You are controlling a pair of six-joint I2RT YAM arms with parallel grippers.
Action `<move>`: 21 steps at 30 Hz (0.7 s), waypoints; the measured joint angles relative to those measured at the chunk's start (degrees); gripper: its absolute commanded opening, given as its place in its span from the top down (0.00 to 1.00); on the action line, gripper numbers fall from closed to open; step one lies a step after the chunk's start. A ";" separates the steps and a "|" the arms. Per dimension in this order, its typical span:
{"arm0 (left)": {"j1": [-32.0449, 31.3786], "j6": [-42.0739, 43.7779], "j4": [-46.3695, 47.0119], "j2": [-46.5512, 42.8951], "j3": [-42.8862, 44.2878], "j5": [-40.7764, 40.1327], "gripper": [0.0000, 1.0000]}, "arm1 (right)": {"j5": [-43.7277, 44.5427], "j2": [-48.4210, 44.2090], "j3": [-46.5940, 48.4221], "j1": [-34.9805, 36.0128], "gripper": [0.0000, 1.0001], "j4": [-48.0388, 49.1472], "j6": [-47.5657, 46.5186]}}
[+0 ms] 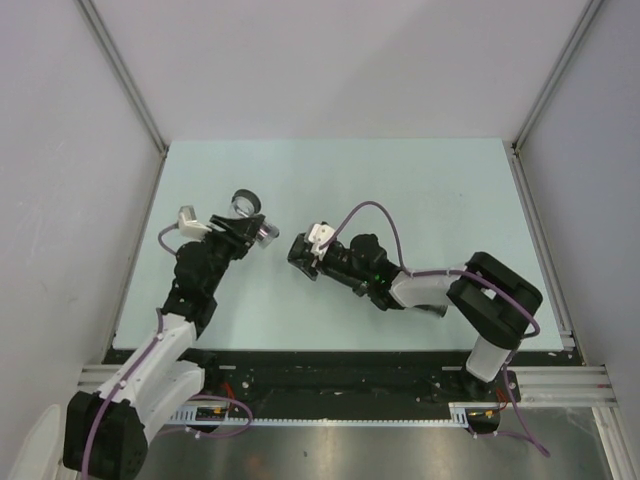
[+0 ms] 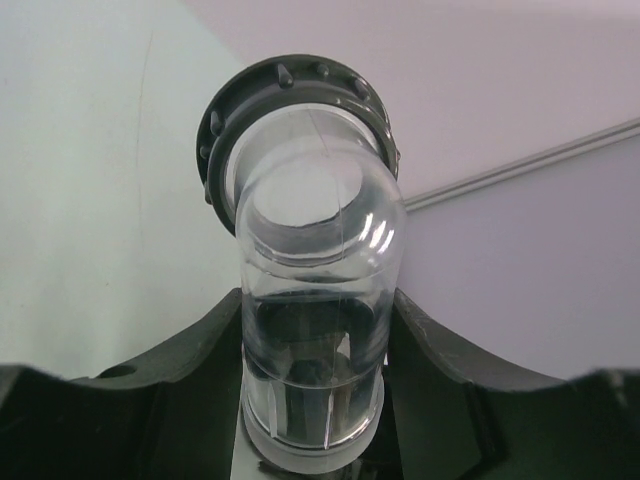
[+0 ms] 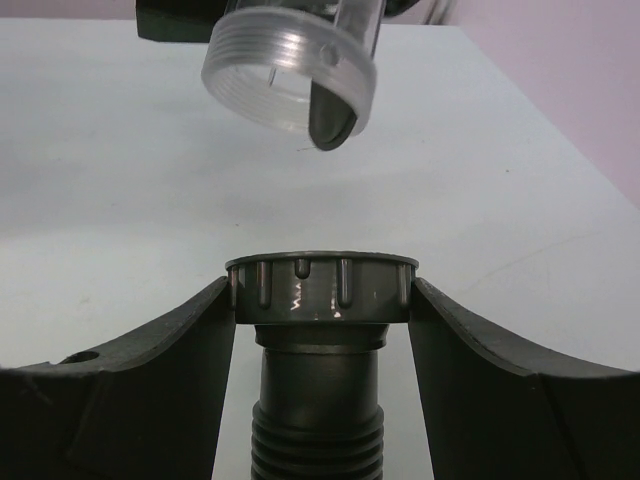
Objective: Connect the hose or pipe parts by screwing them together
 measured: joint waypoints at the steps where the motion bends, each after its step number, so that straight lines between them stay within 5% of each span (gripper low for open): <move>1: -0.26 0.17 1.25 -0.76 -0.52 -0.76 1.00 | 0.09 1.01 0.52 0.46 0.78 0.57 0.31; 21: -3.26 0.11 15.13 -3.50 -7.98 -9.31 1.00 | 7.30 7.93 4.66 4.94 0.79 11.98 4.39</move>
